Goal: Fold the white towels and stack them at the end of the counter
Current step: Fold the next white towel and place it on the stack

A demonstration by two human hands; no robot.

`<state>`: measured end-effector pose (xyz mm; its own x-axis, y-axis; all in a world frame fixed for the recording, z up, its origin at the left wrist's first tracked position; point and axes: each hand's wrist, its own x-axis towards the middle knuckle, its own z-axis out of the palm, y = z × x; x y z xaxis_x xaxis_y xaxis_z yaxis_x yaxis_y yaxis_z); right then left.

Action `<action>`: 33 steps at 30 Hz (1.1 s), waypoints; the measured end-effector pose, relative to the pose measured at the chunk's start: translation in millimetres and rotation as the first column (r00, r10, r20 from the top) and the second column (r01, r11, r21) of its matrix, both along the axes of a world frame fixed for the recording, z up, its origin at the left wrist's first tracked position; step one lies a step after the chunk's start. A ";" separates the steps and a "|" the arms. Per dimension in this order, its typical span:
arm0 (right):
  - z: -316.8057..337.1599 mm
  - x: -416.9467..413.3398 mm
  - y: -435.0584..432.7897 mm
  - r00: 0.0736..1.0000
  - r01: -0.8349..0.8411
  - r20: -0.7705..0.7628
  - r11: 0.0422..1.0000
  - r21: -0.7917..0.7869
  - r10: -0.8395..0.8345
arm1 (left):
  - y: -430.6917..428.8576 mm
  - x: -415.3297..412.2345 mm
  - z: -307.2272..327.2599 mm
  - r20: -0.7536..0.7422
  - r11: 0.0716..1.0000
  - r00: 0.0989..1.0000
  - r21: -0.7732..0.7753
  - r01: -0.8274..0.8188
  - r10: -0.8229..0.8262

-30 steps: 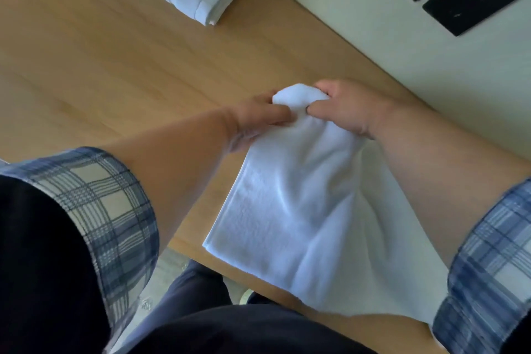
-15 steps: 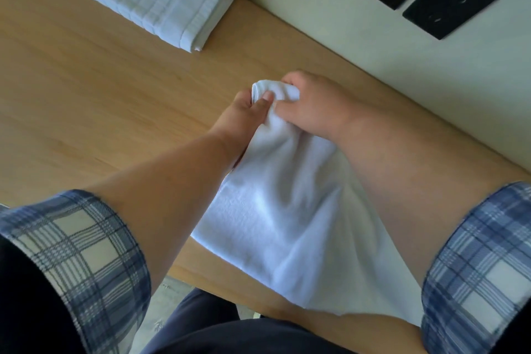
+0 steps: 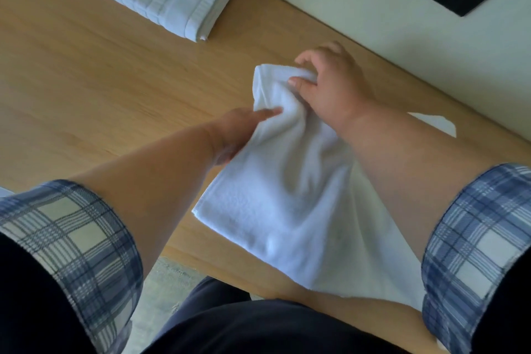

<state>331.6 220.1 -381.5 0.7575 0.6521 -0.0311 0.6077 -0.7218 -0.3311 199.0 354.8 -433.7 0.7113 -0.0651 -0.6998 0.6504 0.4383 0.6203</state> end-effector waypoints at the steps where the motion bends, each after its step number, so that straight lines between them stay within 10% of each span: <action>1: 0.7 -1.8 -5.1 1.000 0.023 -0.001 1.000 -0.005 -0.023 | 1.1 0.4 -2.2 -0.033 0.995 0.994 -0.002 -0.101 0.100; 6: -13.7 -43.7 -51.7 0.995 0.097 -0.014 0.992 0.080 -0.096 | 13.2 11.4 -8.3 -0.157 0.962 0.950 0.087 -0.260 0.271; 12: -60.6 -53.4 -85.9 0.922 0.148 -0.296 0.935 -0.322 -0.248 | 25.8 29.0 -1.6 -0.177 0.965 0.969 0.230 -0.127 0.170; 18: -70.5 -26.7 -87.9 0.899 0.225 -0.259 0.880 -0.419 -0.353 | 29.4 14.8 -4.6 -0.094 0.998 0.993 -0.009 0.067 -0.068; 25: -36.4 -13.1 -72.5 0.844 0.245 -0.346 0.869 -0.430 -0.409 | 22.2 18.8 -1.2 -0.014 0.970 0.972 0.062 0.235 -0.234; 29: 3.0 -76.6 -58.0 0.958 0.197 -0.231 0.975 0.102 -0.170 | 17.1 19.3 5.4 -0.014 0.971 0.979 0.120 0.205 -0.205; 33: -4.3 -150.7 -52.9 0.952 -0.138 -0.295 0.971 -0.193 0.077 | 9.3 24.5 15.1 -0.065 0.981 0.992 0.150 0.121 -0.112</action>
<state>180.9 167.2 -385.8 0.6230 0.6846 -0.3784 0.5887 -0.7289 -0.3495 223.5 364.1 -418.6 0.6645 -0.0341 -0.7465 0.7271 0.2600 0.6354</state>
